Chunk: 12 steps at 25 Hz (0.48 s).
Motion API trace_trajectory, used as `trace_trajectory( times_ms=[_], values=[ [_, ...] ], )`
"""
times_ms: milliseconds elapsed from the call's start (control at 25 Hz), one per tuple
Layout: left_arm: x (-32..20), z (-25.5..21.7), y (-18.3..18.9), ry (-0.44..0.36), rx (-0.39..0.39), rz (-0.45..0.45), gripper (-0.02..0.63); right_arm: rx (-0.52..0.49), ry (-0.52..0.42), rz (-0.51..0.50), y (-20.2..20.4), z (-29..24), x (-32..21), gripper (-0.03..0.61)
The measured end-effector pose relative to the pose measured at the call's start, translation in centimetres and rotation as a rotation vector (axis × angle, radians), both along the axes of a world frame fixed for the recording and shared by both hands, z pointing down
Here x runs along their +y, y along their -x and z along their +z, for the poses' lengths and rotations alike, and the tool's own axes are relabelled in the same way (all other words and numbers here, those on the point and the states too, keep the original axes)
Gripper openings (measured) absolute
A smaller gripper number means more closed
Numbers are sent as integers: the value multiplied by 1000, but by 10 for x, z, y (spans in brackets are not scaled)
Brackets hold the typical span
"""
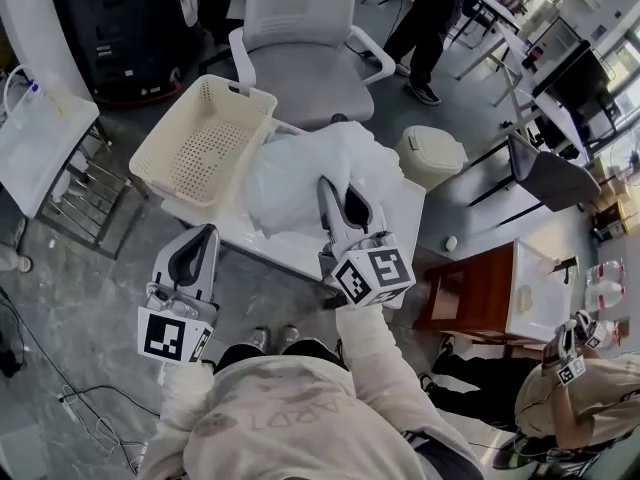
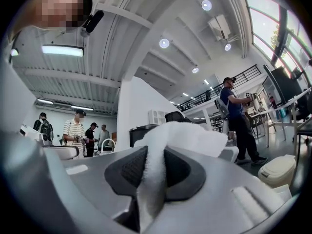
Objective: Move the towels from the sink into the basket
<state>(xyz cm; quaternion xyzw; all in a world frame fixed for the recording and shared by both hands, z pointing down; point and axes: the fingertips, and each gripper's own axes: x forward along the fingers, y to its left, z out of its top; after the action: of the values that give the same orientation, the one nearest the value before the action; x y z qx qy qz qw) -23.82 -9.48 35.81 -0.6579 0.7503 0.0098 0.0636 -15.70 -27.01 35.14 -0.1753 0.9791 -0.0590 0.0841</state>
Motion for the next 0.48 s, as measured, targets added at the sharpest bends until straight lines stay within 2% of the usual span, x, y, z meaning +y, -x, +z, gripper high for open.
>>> trace_trajectory(
  times_ms=[480],
  values=[
    [29,-3,19,-11,1,-100,5,-17,-40,-158,82,-38,12,87]
  ],
)
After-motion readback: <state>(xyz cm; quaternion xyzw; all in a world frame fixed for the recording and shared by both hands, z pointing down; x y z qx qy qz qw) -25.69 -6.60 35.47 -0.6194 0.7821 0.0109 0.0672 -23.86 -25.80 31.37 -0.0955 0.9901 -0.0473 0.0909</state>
